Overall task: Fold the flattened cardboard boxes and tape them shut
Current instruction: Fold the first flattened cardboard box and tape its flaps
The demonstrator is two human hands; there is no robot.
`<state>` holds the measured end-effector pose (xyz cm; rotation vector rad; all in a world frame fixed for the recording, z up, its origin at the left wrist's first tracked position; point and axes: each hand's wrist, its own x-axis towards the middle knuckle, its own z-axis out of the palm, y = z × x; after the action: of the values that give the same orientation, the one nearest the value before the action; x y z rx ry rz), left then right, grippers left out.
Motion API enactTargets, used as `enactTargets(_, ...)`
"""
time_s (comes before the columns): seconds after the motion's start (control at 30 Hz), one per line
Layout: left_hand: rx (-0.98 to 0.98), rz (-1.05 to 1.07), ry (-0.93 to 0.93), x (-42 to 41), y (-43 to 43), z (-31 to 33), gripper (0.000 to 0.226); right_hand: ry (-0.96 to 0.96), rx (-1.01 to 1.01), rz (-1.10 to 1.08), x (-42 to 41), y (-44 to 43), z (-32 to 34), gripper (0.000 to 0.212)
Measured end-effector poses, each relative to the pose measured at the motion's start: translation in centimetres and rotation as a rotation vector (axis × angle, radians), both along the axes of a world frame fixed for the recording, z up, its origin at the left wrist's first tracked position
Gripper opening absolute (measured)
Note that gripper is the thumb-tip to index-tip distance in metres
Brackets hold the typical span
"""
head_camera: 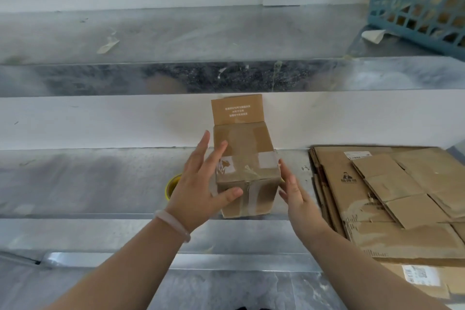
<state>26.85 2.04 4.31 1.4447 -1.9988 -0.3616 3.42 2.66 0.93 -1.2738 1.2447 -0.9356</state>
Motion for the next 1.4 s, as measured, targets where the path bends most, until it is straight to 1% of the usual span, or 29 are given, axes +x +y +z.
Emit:
enactTargets(0.03, -0.054, -0.012, -0.073, -0.4, 0.0, 0.2, 0.085, 0.065, 0.011, -0.038, -0.5, 0.2, -0.7, 0.058)
enactTargets(0.07, -0.083, -0.028, -0.124, -0.7, 0.0, 0.4, 0.084, 0.192, 0.015, -0.053, -1.0, 0.3, -1.4, 0.049)
enactTargets(0.1, -0.083, -0.031, -0.140, -1.0, 0.1, 0.5, 0.082, 0.396, 0.018, -0.016, -1.7, 0.2, -2.3, 0.044)
enactTargets(0.17, -0.058, -0.009, -0.124, -1.2, 0.3, 0.5, 0.074, 0.828, 0.031, 0.183, -3.0, -0.5, -3.8, 0.049)
enactTargets(0.2, -0.051, 0.000, -0.125, -1.2, 0.4, 0.4, 0.070, 0.969, 0.028, 0.285, -3.5, -0.8, -4.5, 0.052)
enactTargets(0.27, -0.047, 0.003, -0.140, -1.1, 0.5, 0.3, 0.066, 1.130, 0.031, 0.385, -4.3, -1.0, -5.7, 0.059)
enactTargets(0.37, -0.037, 0.007, -0.128, -1.1, 0.6, 0.1, 0.064, 1.213, 0.061, 0.357, -5.0, -1.2, -6.6, 0.067)
enactTargets(0.47, -0.039, 0.008, -0.088, -1.3, 1.0, 0.1, 0.063, 1.205, 0.112, 0.269, -5.2, -1.6, -6.7, 0.070)
enactTargets(0.57, -0.067, 0.013, -0.052, -1.5, 1.7, 0.0, 0.063, 1.194, 0.123, 0.221, -5.0, -1.8, -6.2, 0.068)
enactTargets(0.63, -0.055, 0.033, 0.044, -1.5, 2.4, 0.2, 0.064, 1.121, 0.086, 0.171, -4.7, -1.6, -5.3, 0.063)
enactTargets(0.67, -0.043, 0.052, 0.106, -1.5, 2.7, 0.4, 0.064, 1.054, 0.049, 0.132, -4.6, -1.2, -4.9, 0.061)
enactTargets(0.73, -0.029, 0.102, 0.212, -1.3, 3.4, 0.8, 0.063, 0.839, -0.025, 0.003, -4.8, 0.1, -4.1, 0.054)
enactTargets(0.77, -0.025, 0.132, 0.266, -1.3, 3.8, 0.9, 0.062, 0.676, -0.040, -0.094, -4.9, 1.0, -3.5, 0.049)
enactTargets(0.83, 0.006, 0.210, 0.415, -1.4, 4.5, 0.8, 0.059, 0.232, -0.048, -0.291, -4.6, 2.9, -2.0, 0.041)
enactTargets(0.87, 0.044, 0.260, 0.506, -1.6, 4.9, 0.8, 0.059, 0.047, -0.064, -0.345, -4.3, 3.6, -1.2, 0.046)
enactTargets(0.9, 0.095, 0.306, 0.593, -1.7, 5.1, 0.6, 0.058, -0.095, -0.081, -0.335, -4.0, 4.1, -0.4, 0.055)
enactTargets(0.93, 0.147, 0.341, 0.660, -1.9, 5.3, 0.5, 0.054, -0.185, -0.086, -0.286, -3.6, 4.3, 0.4, 0.064)
enactTargets(0.97, 0.186, 0.359, 0.689, -2.1, 5.4, 0.3, 0.049, -0.218, -0.077, -0.233, -3.2, 4.4, 1.3, 0.070)
enactTargets(1.0, 0.203, 0.360, 0.673, -2.1, 5.4, 0.2, 0.043, -0.198, -0.065, -0.184, -2.6, 4.3, 2.1, 0.068)
enactTargets(1.03, 0.211, 0.353, 0.630, -2.1, 5.4, 0.2, 0.038, -0.148, -0.051, -0.148, -2.0, 4.1, 2.7, 0.059)
enactTargets(1.07, 0.227, 0.338, 0.585, -1.9, 5.2, 0.2, 0.039, -0.089, -0.039, -0.142, -1.6, 3.8, 3.1, 0.049)
enactTargets(1.1, 0.252, 0.316, 0.549, -1.6, 5.0, 0.3, 0.047, -0.045, -0.037, -0.153, -1.3, 3.5, 3.2, 0.046)
enactTargets(1.17, 0.302, 0.281, 0.494, -0.6, 4.5, 0.3, 0.063, 0.034, -0.028, -0.177, -1.0, 3.0, 3.5, 0.053)
enactTargets(1.23, 0.318, 0.296, 0.464, 0.3, 3.8, 0.5, 0.069, 0.102, -0.037, -0.176, -0.7, 2.6, 3.9, 0.055)
enactTargets(1.33, 0.313, 0.295, 0.513, 0.9, 2.7, 1.0, 0.059, 0.181, -0.052, -0.151, 0.2, 2.2, 4.3, 0.058)
enactTargets(1.4, 0.348, 0.251, 0.561, 1.3, 1.9, 1.4, 0.059, 0.242, -0.055, -0.153, 0.4, 1.6, 4.5, 0.057)
